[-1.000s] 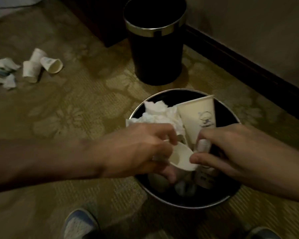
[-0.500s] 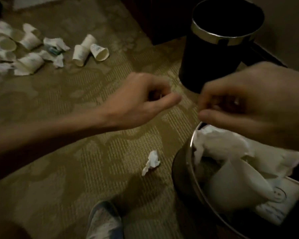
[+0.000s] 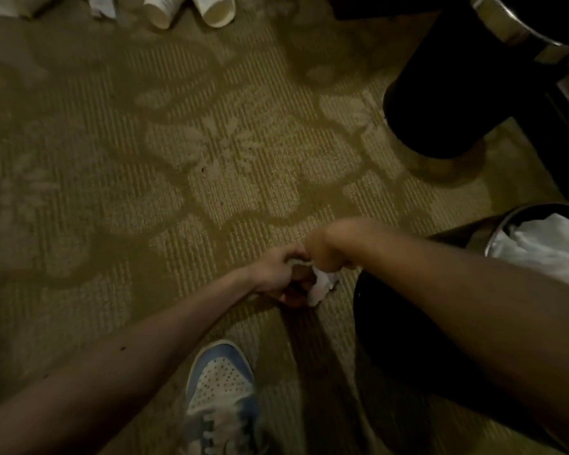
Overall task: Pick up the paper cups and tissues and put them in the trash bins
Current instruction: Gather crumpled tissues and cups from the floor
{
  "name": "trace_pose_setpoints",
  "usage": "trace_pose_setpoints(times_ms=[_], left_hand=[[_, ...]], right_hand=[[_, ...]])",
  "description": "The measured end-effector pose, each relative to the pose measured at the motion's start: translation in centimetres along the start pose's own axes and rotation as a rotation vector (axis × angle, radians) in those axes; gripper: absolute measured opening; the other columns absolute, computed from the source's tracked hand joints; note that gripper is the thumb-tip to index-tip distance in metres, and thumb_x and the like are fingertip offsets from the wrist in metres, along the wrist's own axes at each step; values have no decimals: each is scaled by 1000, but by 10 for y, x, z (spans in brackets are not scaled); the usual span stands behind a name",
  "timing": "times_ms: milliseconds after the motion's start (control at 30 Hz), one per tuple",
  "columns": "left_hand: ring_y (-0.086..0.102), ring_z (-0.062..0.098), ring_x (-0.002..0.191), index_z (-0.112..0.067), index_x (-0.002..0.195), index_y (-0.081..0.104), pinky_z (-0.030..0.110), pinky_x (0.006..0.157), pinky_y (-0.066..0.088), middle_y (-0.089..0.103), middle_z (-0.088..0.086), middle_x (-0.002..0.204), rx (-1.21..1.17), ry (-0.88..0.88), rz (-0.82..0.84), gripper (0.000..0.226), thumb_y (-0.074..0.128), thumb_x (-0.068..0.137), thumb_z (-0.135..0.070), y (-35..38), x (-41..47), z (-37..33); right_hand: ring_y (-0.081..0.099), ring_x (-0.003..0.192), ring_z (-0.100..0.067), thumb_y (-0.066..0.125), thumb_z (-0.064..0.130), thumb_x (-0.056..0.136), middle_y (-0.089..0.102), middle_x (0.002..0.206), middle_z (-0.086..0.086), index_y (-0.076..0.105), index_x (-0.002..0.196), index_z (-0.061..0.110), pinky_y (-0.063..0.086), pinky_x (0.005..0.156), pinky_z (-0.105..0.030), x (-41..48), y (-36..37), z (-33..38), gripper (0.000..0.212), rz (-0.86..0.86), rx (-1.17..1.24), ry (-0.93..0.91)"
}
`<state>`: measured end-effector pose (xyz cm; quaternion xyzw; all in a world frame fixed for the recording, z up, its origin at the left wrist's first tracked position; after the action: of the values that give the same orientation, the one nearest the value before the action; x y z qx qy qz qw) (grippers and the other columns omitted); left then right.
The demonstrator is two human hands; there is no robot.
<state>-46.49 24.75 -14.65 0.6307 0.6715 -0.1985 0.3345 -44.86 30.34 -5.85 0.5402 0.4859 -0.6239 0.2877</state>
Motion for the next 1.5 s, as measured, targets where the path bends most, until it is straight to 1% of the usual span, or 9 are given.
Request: trace_pose_setpoints(times_ms=[133, 267, 367, 467, 533, 733, 933, 1267, 1500], left_hand=[[75, 28, 82, -25, 114, 61, 33, 58, 58, 74, 11, 96, -264, -23, -1, 27, 55, 97, -5, 4, 0, 14], [74, 27, 77, -27, 111, 59, 34, 59, 60, 75, 9, 88, -340, 8, -33, 31, 53, 95, -1, 10, -4, 19], [74, 21, 81, -19, 118, 59, 31, 64, 60, 74, 7, 92, -404, 41, -43, 33, 58, 93, 2, 11, -9, 17], [73, 22, 83, -7, 116, 62, 29, 66, 61, 73, 13, 94, -552, 110, -133, 28, 61, 91, 5, -1, -18, 7], [73, 21, 81, -4, 112, 64, 27, 64, 61, 73, 12, 94, -631, 168, -196, 25, 63, 88, 5, -17, -26, -6], [73, 13, 74, -12, 97, 66, 19, 59, 56, 76, 3, 82, -649, 453, -313, 24, 72, 74, -11, -59, -69, -80], [73, 19, 77, -25, 92, 64, 24, 61, 57, 75, 5, 82, -422, 775, -207, 31, 82, 66, -24, -18, -127, -200], [72, 15, 72, -22, 77, 67, 44, 65, 60, 73, 0, 77, 470, 986, 26, 16, 83, 73, -25, 168, -139, -273], [61, -12, 78, -29, 88, 75, 13, 64, 49, 71, -16, 80, 1064, 999, 130, 12, 75, 83, -39, 249, -126, -277]], right_hand=[[58, 98, -24, 59, 9, 93, 58, 116, -12, 52, 129, 7, 49, 82, -30, 24, 24, 2, 36, -110, 359, 104], [60, 90, -21, 59, 12, 94, 58, 94, -8, 63, 97, 7, 46, 65, -27, 27, 26, -19, 6, -347, 620, 214], [63, 86, -17, 70, 14, 88, 67, 98, -10, 64, 84, 8, 49, 65, -26, 24, 29, -30, 9, -393, 828, 240], [68, 95, -23, 77, 12, 82, 69, 100, -12, 69, 97, 2, 57, 79, -32, 15, 16, -31, 20, -454, 978, 180], [68, 98, -29, 70, 2, 85, 67, 98, -16, 65, 87, 4, 58, 84, -40, 4, -1, -30, 6, -517, 1099, 88], [69, 79, -24, 69, -5, 85, 67, 93, -18, 62, 82, 4, 61, 68, -35, -63, -70, -23, 12, -624, 1202, -240], [69, 62, -4, 71, 3, 85, 72, 78, 0, 69, 94, 10, 50, 52, -13, -188, -99, -74, 12, -756, 964, -296], [69, 70, -1, 77, 17, 77, 73, 82, 10, 70, 86, 20, 52, 63, -12, -280, 44, -176, 11, -913, 891, -194], [70, 74, 1, 77, 18, 80, 74, 80, 14, 73, 83, 23, 54, 69, -14, -273, 121, -208, 7, -903, 962, -170]])
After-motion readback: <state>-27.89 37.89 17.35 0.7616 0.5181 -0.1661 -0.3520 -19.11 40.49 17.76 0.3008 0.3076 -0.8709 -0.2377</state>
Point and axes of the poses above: each hand's wrist, its own x-axis towards the middle knuckle, its own y-axis out of the palm, z = x × y, the point moved 9 cm from there along x, towards the middle knuckle
